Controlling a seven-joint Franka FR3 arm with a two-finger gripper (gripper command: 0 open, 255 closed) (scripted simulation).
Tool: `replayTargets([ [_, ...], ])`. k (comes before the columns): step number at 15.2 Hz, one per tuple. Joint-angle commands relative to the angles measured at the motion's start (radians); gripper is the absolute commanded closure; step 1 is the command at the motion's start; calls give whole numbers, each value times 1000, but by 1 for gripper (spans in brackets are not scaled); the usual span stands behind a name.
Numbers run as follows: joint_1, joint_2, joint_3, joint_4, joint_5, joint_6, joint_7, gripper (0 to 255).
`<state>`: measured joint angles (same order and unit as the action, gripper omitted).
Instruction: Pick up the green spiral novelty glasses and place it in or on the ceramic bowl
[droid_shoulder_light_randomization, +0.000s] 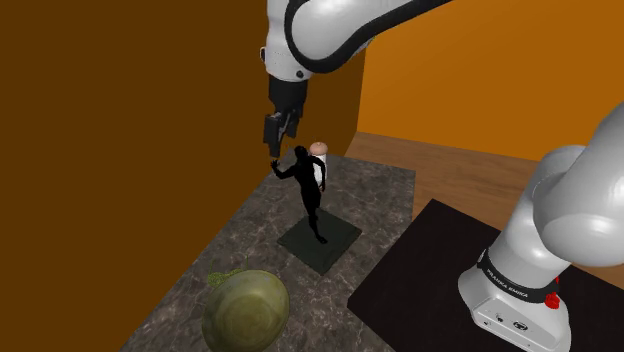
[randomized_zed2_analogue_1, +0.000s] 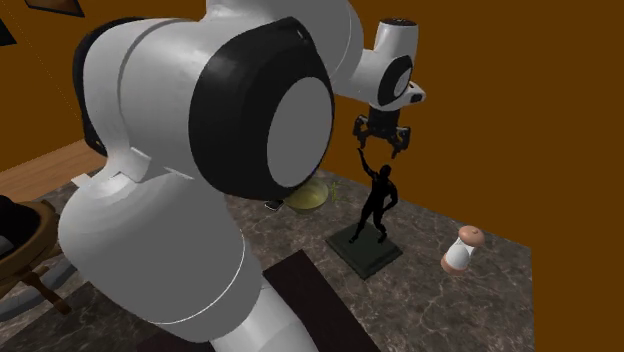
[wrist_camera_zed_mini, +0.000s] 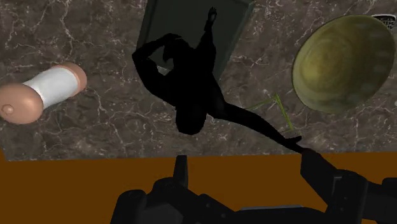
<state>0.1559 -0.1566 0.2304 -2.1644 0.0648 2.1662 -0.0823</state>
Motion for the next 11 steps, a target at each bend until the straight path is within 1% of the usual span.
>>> replayTargets([
  [1,4,156,10,5,-16,3,-21,0],
  [6,41,328,39,99,-67,62,-37,0],
  [11,89,500,57,211,-128,98,-50,0],
])
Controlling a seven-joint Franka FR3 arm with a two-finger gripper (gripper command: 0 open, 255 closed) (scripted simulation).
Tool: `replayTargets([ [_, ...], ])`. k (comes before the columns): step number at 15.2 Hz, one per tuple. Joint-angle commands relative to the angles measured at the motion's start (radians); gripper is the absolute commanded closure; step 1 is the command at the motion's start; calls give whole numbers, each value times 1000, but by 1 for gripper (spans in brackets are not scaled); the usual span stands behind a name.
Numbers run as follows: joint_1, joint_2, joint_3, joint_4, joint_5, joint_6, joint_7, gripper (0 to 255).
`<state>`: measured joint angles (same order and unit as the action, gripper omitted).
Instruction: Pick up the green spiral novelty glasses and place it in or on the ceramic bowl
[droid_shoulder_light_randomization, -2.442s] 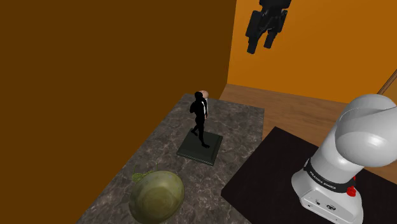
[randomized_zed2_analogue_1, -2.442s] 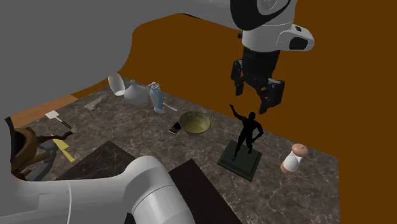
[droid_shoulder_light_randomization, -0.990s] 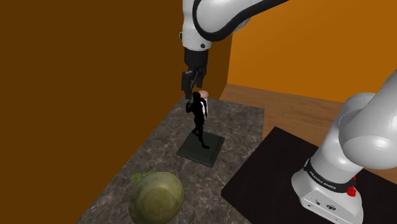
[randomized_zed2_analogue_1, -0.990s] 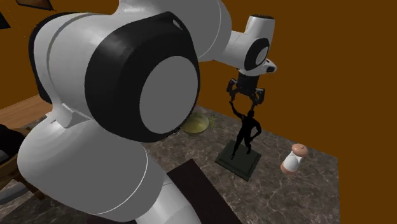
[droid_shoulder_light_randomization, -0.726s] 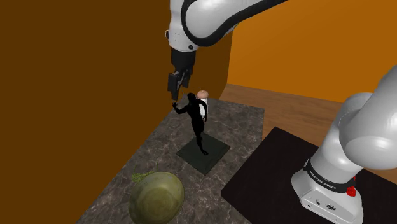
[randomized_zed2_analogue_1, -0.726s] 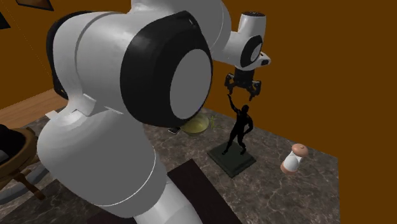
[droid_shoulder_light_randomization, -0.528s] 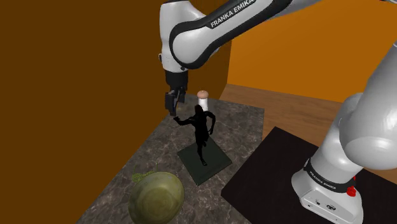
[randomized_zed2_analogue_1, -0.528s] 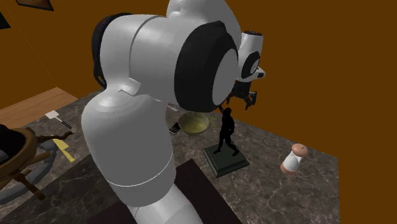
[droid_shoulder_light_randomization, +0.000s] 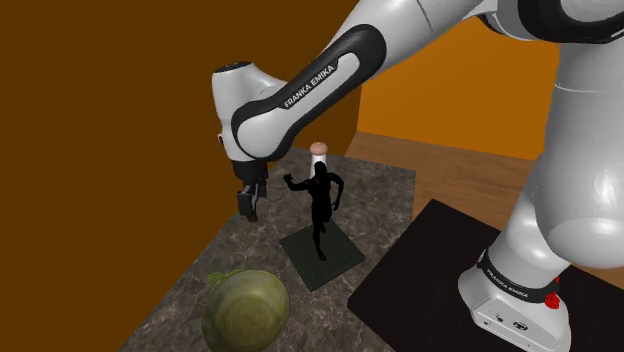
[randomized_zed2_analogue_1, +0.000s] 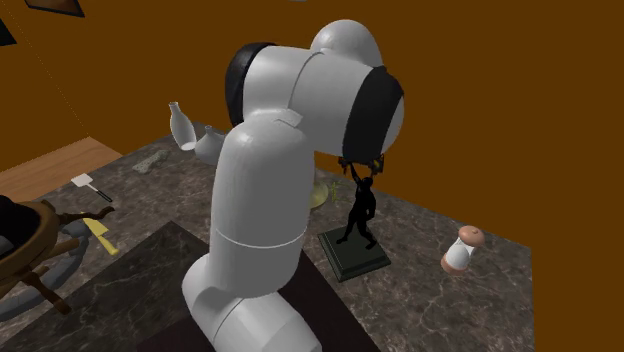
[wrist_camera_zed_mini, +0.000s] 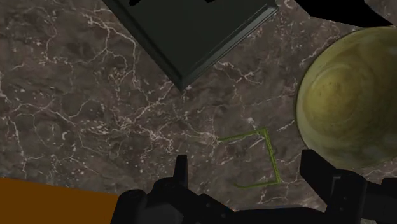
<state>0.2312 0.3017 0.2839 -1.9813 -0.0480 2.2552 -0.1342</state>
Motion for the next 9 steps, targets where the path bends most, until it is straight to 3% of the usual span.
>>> replayTargets([
  [1,24,76,6,52,-27,14,-1,0],
  [9,125,348,14,276,-118,24,-37,0],
])
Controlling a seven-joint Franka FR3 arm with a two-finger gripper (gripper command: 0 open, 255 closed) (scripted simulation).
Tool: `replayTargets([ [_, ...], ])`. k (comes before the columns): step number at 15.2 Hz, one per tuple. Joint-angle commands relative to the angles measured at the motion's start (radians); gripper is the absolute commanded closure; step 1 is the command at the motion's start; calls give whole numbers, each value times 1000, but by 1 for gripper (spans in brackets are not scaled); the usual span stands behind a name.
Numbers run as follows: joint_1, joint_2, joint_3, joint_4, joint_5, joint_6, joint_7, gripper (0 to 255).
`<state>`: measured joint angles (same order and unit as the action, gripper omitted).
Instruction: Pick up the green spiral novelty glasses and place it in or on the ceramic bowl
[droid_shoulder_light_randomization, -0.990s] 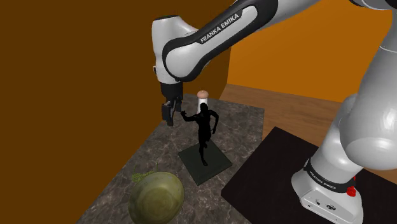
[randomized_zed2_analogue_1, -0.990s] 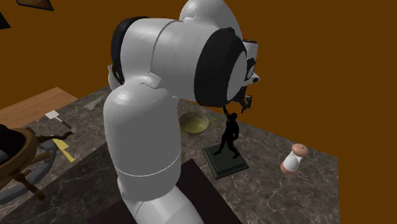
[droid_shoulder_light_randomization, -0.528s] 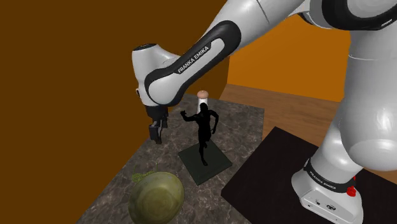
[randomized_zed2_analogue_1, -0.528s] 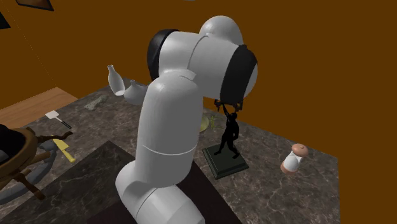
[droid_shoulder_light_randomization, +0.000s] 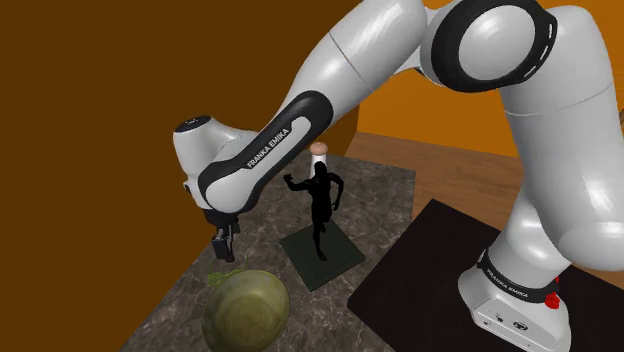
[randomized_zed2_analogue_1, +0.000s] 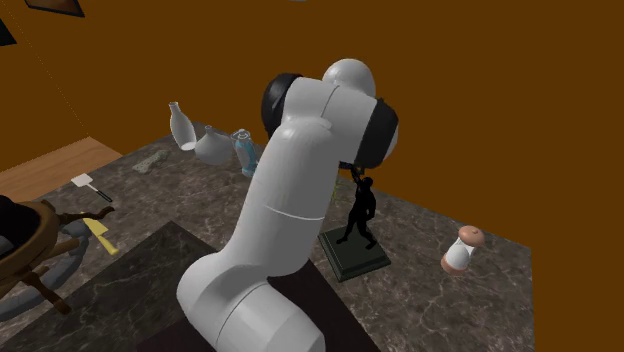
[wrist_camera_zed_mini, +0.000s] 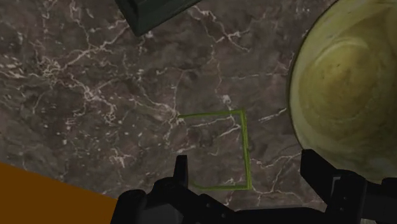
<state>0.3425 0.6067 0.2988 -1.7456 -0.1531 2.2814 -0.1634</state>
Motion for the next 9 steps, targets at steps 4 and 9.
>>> replayTargets([
  [4,60,154,0,147,-43,-12,-30,0],
  [9,69,197,-11,149,-54,30,-24,0],
])
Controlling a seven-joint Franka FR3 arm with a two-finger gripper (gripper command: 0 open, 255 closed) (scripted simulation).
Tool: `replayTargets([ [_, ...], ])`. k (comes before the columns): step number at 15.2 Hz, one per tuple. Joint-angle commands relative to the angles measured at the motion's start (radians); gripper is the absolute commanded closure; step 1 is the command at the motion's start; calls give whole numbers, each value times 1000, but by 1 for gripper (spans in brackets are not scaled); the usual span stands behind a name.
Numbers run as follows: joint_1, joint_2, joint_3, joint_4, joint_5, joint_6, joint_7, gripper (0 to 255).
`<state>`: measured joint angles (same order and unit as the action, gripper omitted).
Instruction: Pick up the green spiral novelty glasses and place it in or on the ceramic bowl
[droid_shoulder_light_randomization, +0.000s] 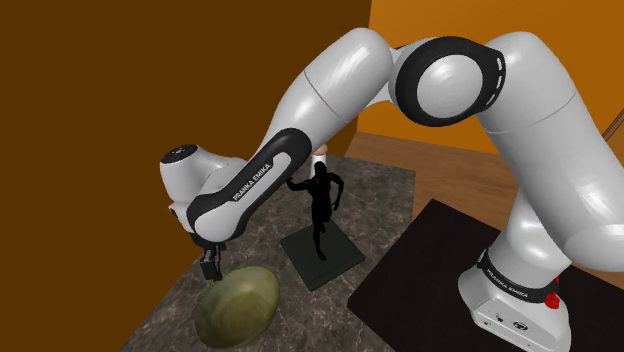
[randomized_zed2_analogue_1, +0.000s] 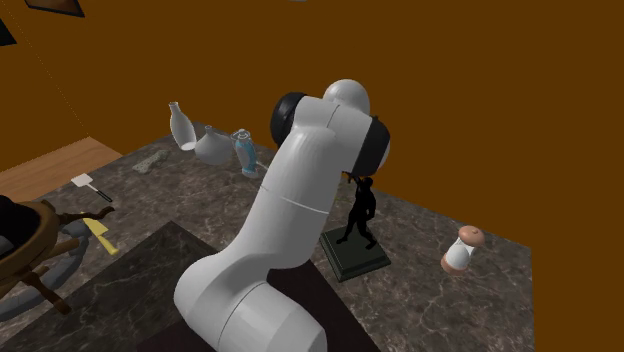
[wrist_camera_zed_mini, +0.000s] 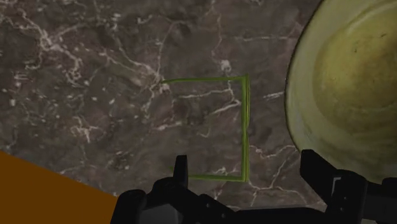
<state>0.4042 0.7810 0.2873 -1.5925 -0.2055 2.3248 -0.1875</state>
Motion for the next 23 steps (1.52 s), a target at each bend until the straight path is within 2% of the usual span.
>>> replayTargets([
  [1,10,32,-2,-3,-3,-6,1,0],
  [10,15,46,-7,-1,-4,7,2,0],
  [11,15,46,-7,-2,-4,7,2,255],
  [19,20,52,-8,8,-5,4,6,255],
  [23,9,16,0,-10,2,-15,0,255],
])
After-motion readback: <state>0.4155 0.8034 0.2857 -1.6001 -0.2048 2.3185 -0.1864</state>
